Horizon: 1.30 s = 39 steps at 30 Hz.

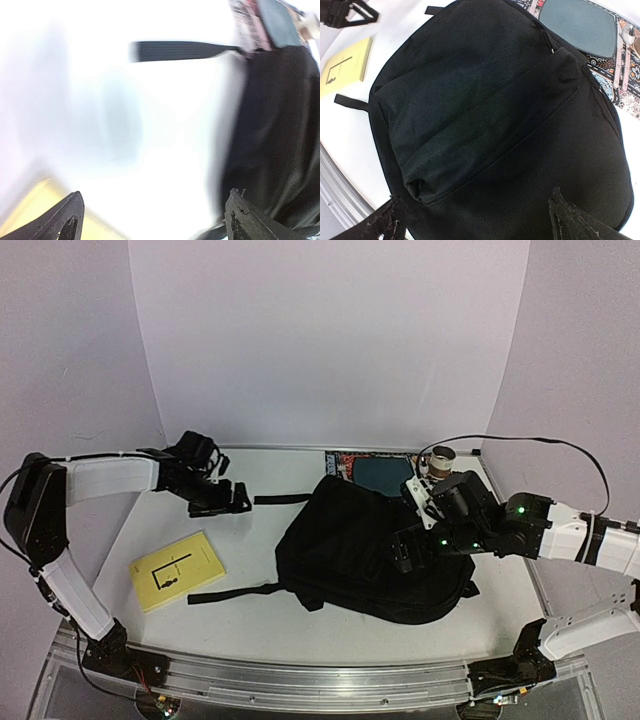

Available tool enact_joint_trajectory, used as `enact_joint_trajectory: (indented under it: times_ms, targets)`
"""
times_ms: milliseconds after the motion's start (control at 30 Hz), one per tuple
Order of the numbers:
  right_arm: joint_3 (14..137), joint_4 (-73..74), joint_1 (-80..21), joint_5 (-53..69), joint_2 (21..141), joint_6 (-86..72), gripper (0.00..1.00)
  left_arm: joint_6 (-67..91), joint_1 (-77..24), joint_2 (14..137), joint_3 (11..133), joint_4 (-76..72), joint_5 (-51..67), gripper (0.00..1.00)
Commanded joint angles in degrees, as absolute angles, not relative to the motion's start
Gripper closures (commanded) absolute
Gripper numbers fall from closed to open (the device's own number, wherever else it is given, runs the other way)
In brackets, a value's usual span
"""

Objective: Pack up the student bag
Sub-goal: Move the student bag to the center of the board, then move the book to the corner of the board.

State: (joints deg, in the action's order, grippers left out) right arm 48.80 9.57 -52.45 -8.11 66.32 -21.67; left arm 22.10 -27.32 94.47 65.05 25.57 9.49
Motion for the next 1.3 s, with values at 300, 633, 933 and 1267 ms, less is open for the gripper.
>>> enact_joint_trajectory:
  times_ms: [300, 633, 933, 1267]
  targets:
    - [49.78, 6.28, -53.48, -1.26, 66.54, -19.99, 0.02, 11.27, -4.47, 90.13, 53.92, 34.89, 13.38, 0.01]
    - [48.63, 4.32, -55.29, 1.23, 65.79, -19.86, 0.02, 14.09, -2.29, 96.08, 51.13, 35.68, 25.76, 0.01]
    - [50.42, 0.72, -60.1, 2.5, 71.39, -19.41, 0.02, 26.52, -14.69, 87.84, 44.43, 34.41, 25.99, 0.05]
    - [52.57, 0.53, -65.57, 0.0, 76.51, -18.8, 0.02, 37.67, -28.06, 80.82, 44.74, 32.71, 19.96, 0.03]
